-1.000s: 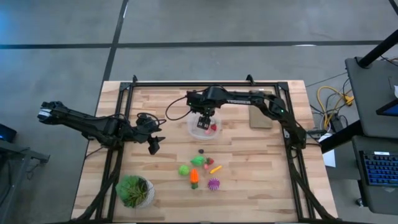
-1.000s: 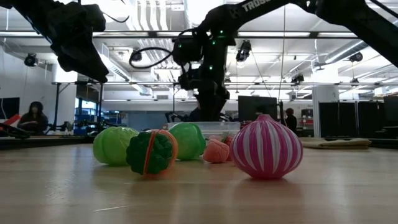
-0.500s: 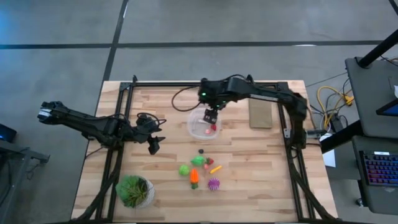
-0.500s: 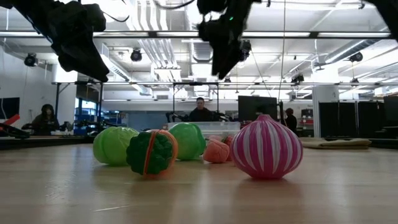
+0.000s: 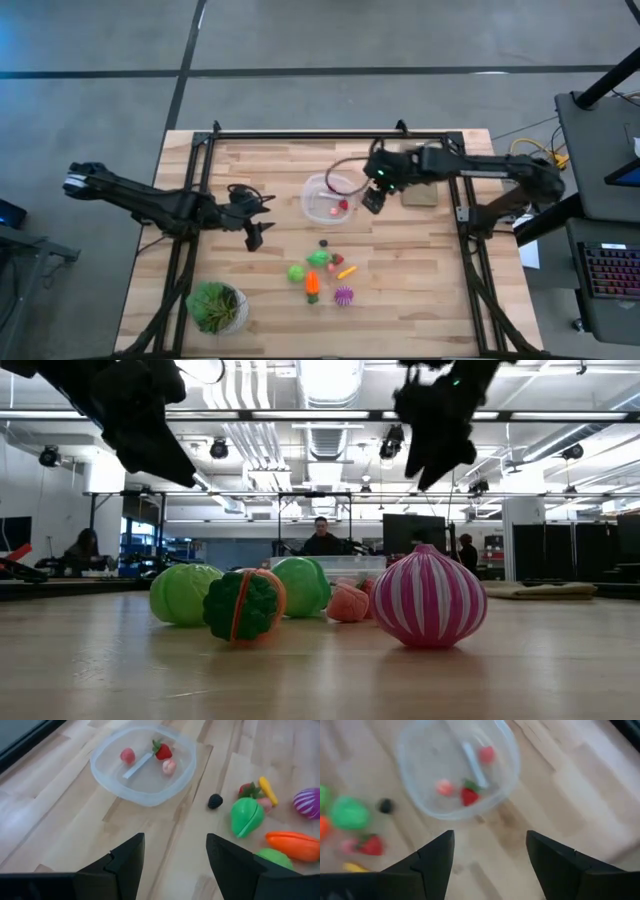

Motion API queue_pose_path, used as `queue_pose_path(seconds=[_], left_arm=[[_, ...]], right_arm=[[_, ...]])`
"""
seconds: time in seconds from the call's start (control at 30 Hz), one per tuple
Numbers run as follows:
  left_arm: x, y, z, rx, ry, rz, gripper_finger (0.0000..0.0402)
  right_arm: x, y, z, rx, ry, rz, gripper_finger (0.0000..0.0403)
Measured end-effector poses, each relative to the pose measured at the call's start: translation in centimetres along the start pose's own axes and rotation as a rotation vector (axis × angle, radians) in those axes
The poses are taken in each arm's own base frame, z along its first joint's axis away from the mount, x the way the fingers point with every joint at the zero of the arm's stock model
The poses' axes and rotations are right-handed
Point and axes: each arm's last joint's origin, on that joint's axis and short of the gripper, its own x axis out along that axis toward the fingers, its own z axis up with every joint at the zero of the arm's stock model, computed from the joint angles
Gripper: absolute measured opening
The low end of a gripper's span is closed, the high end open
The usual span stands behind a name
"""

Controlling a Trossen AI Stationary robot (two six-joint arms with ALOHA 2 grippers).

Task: Pick and placing Produce into tupperware
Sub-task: Put the green cabbage into the transparent container

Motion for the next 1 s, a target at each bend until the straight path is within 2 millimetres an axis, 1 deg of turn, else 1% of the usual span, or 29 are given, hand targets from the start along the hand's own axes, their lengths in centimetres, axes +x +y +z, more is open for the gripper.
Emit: queue_pose_path(seconds=[0.07, 0.2, 0.37, 0.47, 0.63, 0.7, 0.77, 0.8, 0.87, 1.0], left_arm=[[0.2, -0.1, 0.0, 0.005, 0.01, 0.005, 0.0199], [0.5, -0.4, 0.3, 0.006, 0.018, 0.009, 0.0199], [0.9, -0.7, 0.5, 0.007, 0.019, 0.01, 0.0199], [1.3, -1.0, 0.6, -0.012, -0.017, -0.007, 0.0199], [2.2, -1.6, 1.1, -0.04, -0.066, -0.035, 0.0199], [2.4, -1.8, 0.9, -0.08, -0.039, -0.064, 0.0199], [2.7, -2.2, 1.0, -0.097, 0.002, -0.132, 0.0199], [2.8, -2.4, 0.9, -0.088, 0.024, -0.165, 0.0199], [3.0, -2.7, 0.9, -0.008, 0.055, -0.223, 0.0199], [3.1, -3.6, 1.3, 0.268, 0.069, -0.329, 0.0199]], right_arm=[[-0.8, 0.1, -0.8, 0.026, -0.071, 0.028, 0.0239], [-2.1, -0.8, -2.8, 0.079, -0.145, -0.021, 0.0236], [-2.8, -2.1, -5.3, 0.125, -0.161, -0.028, 0.0235], [-2.9, -2.6, -6.3, 0.131, -0.165, -0.026, 0.0235], [-3.1, -3.0, -7.4, 0.133, -0.152, 0.005, 0.0234], [-3.3, -3.0, -7.5, 0.162, -0.142, 0.046, 0.0233], [-3.4, -2.9, -7.5, 0.196, -0.132, 0.078, 0.0232], [-3.4, -2.9, -7.5, 0.204, -0.126, 0.088, 0.0232], [-3.4, -2.8, -7.5, 0.204, -0.123, 0.099, 0.0232], [-3.4, -2.8, -7.6, 0.197, -0.111, 0.112, 0.0232]])
